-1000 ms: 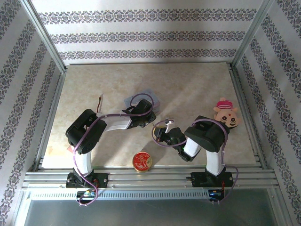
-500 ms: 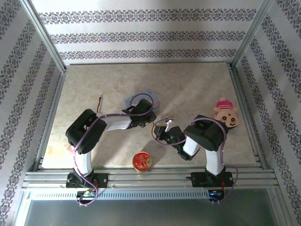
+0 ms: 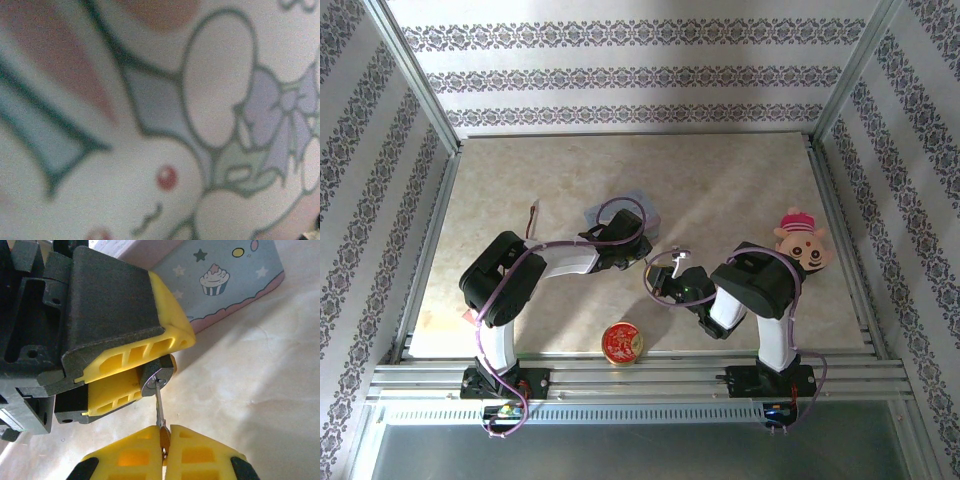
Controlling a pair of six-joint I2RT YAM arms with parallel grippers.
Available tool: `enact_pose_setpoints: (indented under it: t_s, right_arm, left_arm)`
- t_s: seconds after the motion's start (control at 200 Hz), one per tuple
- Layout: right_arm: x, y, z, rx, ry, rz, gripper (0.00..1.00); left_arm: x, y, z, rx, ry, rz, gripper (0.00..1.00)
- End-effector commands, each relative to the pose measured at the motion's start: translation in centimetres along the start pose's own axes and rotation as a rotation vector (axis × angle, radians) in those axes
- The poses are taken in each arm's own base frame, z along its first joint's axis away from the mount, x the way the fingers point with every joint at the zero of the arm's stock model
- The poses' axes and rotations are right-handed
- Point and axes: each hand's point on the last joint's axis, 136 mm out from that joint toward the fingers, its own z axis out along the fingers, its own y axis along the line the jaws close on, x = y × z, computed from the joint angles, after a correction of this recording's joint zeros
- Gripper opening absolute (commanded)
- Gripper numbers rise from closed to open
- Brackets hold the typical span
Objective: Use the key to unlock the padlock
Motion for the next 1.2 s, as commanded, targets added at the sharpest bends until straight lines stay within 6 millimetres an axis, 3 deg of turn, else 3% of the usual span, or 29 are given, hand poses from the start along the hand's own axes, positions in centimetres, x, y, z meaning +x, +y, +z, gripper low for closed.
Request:
enact_pose_setpoints:
  t_s: [0.0, 0.38, 0.725, 1.194]
  right_arm:
    - [1.5, -1.7, 0.8, 0.037, 0.063, 0.043, 0.00]
    - [1.3, -0.9, 1.7, 0.003, 0.069, 0.050, 0.00]
    - [2.4, -3.4, 1.3, 0.069, 0.097, 0.179, 0.00]
    - [2.8, -3.9, 1.6, 0.104, 0.120, 0.223, 0.00]
  left_arm:
    - [1.0, 0.7, 0.5, -0.011, 0.047, -0.014, 0.02]
    - [1.0, 0.7, 0.6, -0.010, 0.053, -0.018, 0.02]
    - [1.1, 0.9, 0.4, -0.014, 0.054, -0.014, 0.01]
    - [1.2, 1.0, 0.5, -0.028, 0.058, -0.008, 0.01]
